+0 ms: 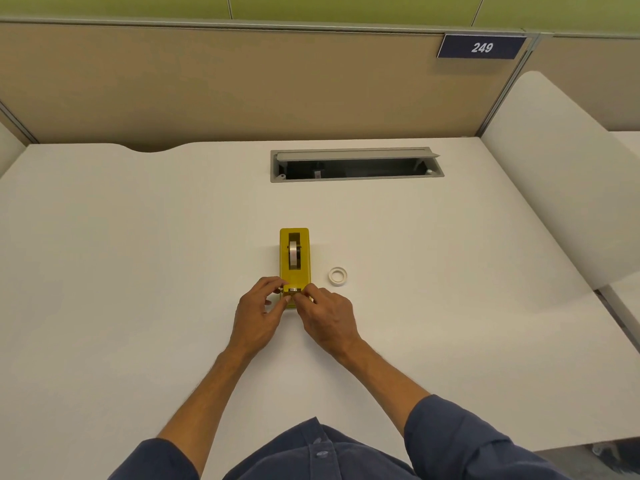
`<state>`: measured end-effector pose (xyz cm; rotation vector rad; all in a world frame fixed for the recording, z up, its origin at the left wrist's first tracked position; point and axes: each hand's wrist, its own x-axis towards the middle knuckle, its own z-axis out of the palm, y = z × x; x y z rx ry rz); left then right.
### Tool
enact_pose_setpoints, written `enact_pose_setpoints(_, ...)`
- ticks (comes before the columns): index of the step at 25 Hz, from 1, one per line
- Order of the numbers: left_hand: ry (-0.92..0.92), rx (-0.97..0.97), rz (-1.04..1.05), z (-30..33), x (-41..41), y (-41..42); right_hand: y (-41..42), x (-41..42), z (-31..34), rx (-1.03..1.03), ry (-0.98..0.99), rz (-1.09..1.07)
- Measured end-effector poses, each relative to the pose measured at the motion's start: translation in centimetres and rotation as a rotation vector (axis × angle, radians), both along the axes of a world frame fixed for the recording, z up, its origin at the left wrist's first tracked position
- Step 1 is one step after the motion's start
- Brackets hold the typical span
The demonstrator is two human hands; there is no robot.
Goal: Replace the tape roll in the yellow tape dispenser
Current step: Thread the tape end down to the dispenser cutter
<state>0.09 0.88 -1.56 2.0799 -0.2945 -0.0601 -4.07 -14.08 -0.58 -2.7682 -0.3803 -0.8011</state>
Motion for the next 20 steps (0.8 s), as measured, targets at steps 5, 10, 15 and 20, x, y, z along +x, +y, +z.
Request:
enact_pose_setpoints(5,-0.011,0.001,0.004,0.2,0.0,-0.1,-0.1,-0.2,0.3,0.169,0.097,0.019)
enact_pose_setpoints(10,-0.039,0.005,0.006,0.4,0.0,-0.2,-0.2,1.0,1.4,0.633,0.281,-0.259)
enact_pose_setpoints(15,-0.066,0.009,-0.014,0.3,0.1,-0.1,-0.3,2.6,1.6,1.051,0.644,-0.309)
enact_pose_setpoints(20,-0.07,0.005,-0.021,0.0,0.2,0.0,0.2,3.7,1.9,1.228,0.711,-0.247)
